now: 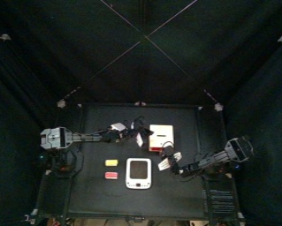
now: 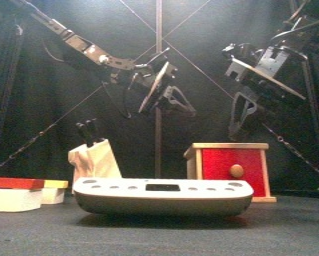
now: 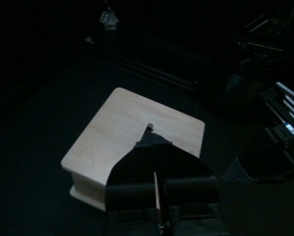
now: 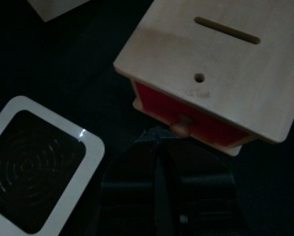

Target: Close drawer

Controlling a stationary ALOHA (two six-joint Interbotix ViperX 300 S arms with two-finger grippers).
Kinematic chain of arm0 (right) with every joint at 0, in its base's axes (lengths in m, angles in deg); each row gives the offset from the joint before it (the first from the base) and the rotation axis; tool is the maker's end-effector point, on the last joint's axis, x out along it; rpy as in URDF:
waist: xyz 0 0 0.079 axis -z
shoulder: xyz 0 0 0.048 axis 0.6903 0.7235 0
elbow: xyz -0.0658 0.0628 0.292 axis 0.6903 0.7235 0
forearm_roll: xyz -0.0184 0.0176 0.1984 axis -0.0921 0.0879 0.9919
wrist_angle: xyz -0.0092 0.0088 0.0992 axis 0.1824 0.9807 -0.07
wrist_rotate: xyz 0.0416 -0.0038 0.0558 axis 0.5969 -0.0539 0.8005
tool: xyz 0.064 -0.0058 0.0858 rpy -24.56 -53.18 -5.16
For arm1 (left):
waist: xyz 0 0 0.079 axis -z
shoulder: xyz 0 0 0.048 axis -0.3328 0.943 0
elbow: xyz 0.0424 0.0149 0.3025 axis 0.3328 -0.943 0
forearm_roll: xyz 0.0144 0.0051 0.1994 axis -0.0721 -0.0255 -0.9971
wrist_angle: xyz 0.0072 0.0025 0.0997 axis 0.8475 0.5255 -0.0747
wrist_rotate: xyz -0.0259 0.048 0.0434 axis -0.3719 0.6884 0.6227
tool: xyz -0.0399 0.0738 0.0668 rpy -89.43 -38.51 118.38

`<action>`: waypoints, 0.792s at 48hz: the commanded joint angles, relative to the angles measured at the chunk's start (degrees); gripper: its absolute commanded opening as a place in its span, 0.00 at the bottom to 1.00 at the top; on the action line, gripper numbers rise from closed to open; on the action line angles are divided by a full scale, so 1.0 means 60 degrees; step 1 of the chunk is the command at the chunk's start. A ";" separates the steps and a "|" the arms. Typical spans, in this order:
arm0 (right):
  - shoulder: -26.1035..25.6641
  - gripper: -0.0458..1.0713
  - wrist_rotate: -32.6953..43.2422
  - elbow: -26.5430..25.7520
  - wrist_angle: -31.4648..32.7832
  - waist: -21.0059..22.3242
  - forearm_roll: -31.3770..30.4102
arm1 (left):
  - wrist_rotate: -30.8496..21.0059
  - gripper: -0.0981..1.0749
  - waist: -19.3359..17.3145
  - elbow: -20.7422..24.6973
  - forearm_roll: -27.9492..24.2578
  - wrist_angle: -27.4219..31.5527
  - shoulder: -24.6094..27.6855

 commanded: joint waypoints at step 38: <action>-0.0381 0.24 0.0073 0.0059 0.0264 -0.0454 0.0483 | 0.0029 0.06 0.0850 -0.1714 -0.0059 0.0132 -0.2021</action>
